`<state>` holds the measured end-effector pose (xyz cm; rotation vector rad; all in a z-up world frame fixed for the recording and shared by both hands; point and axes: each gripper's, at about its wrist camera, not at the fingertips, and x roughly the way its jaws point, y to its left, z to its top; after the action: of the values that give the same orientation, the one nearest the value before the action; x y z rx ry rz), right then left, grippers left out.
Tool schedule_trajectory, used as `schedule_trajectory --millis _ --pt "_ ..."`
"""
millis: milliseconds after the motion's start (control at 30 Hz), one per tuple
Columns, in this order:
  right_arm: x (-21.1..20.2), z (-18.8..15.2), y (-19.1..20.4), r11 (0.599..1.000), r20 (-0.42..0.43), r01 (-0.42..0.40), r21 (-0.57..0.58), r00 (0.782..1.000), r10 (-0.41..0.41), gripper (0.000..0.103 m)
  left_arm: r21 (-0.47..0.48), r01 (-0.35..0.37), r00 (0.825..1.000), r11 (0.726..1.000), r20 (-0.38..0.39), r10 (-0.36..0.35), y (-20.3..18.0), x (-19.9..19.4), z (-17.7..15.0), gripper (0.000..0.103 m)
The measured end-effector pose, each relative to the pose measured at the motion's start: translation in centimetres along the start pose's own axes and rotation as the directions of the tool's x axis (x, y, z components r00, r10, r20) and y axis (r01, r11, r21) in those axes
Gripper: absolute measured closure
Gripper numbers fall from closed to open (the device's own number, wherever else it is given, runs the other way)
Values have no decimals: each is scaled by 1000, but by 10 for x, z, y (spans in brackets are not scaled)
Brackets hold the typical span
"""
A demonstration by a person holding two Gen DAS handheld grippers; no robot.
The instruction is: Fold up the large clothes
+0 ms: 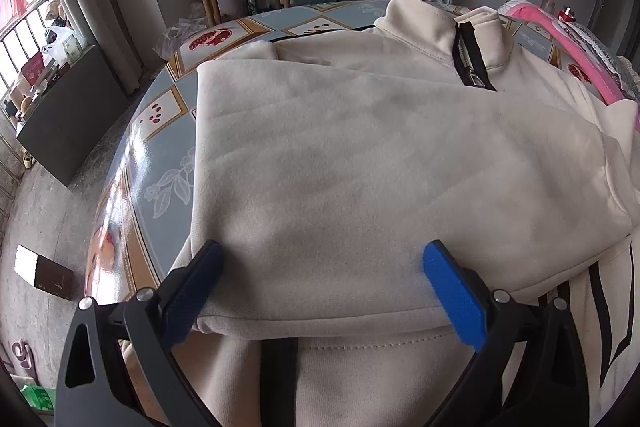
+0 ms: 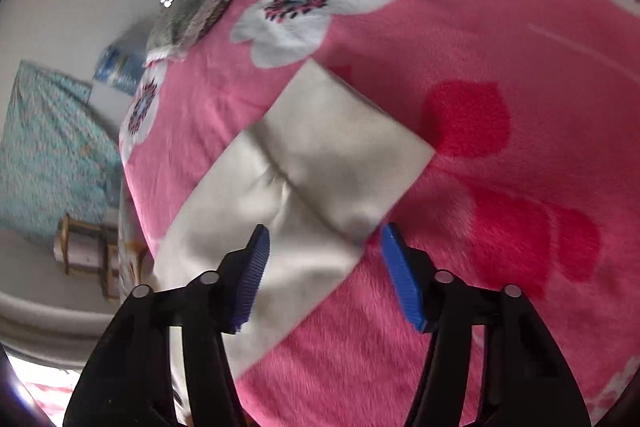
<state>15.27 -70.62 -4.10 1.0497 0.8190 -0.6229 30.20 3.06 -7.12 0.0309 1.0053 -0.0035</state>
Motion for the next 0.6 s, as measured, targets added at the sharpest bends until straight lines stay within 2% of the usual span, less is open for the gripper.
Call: schedule_trajectory --millis 100,200,267,367,433,533,600 --pt "3 -1 -4 999 39 -5 39 999 3 63 -1 6 1000 1000 0 -6 1 0 0 5" --pt "-9 -6 4 1000 78 -11 2 997 10 84 -3 8 1000 1000 -13 -8 1 1 2 4" --pt "-29 -10 23 998 132 3 -68 991 6 87 -6 6 1000 1000 -21 -6 1 1 3 4" --pt "-69 -20 64 979 210 -20 -201 976 63 88 -5 6 1000 1000 -28 -7 0 0 4 4" --pt "-104 -35 98 952 247 -54 -300 960 133 88 -16 12 1000 1000 -12 -13 3 -6 4 5" --pt "-153 -66 154 887 272 -103 -451 930 246 88 -28 21 997 999 74 -19 8 -27 5 5" --pt "-177 -93 192 824 251 -154 -546 908 336 88 -27 13 998 1000 56 -11 10 -24 7 5"
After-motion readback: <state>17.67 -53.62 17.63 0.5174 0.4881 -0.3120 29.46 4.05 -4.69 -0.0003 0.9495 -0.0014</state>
